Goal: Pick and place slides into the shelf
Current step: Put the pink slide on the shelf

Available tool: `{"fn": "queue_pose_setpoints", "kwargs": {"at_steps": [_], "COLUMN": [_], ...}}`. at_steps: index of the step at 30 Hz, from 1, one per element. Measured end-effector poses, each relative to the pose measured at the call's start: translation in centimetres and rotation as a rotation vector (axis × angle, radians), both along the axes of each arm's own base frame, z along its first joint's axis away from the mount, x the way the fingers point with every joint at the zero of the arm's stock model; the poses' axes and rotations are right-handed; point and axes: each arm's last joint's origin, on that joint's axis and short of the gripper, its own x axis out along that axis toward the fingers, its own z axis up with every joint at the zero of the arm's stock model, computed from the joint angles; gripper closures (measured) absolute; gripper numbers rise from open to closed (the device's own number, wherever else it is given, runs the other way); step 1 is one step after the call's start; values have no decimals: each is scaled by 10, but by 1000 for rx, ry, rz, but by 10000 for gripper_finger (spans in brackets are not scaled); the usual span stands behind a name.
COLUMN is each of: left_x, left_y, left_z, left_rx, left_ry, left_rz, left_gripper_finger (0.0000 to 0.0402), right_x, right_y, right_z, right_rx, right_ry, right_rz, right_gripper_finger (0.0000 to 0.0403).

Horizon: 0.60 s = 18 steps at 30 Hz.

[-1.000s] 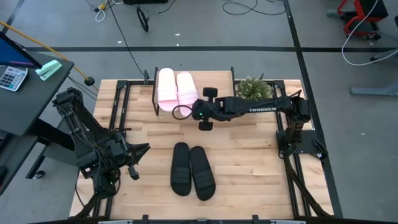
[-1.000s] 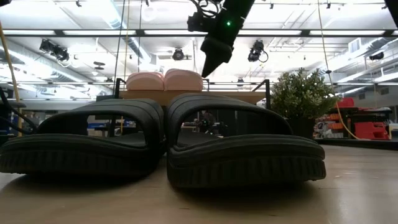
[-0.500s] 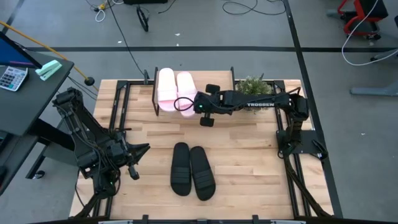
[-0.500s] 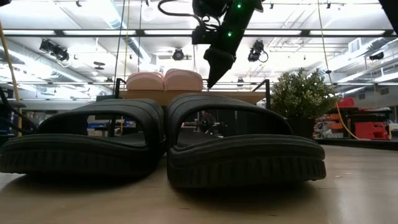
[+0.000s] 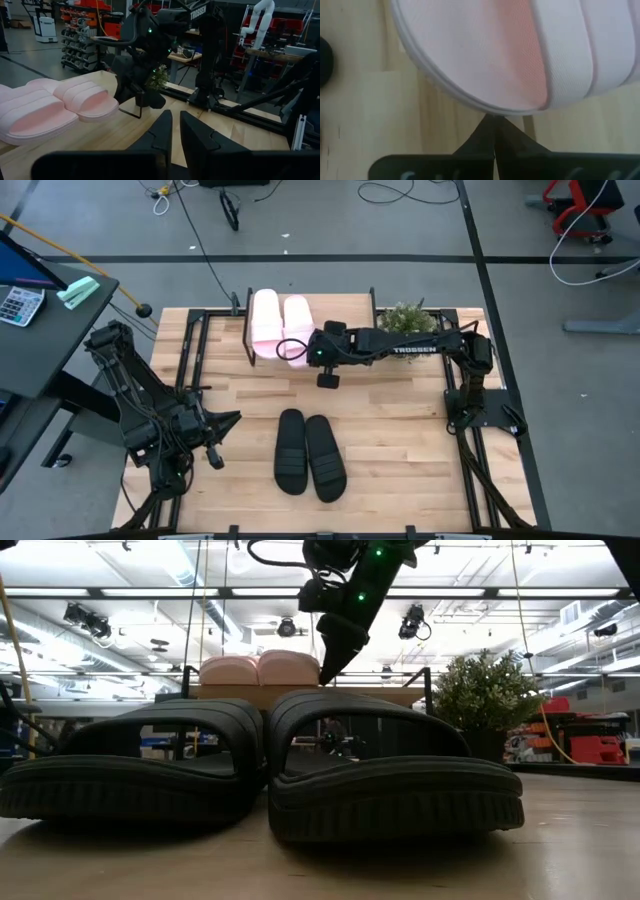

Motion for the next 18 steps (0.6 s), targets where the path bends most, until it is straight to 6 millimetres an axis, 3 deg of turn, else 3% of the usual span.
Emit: {"fn": "queue_pose_setpoints", "kwargs": {"at_steps": [18], "left_x": [0], "left_y": [0], "left_z": [0], "left_rx": [-2], "left_ry": [-1], "left_rz": [0], "left_gripper_finger": [372], "right_x": [1], "right_y": [4], "right_z": [0], "right_rx": [39], "right_ry": [-6], "right_rz": [35], "right_gripper_finger": [403]}}
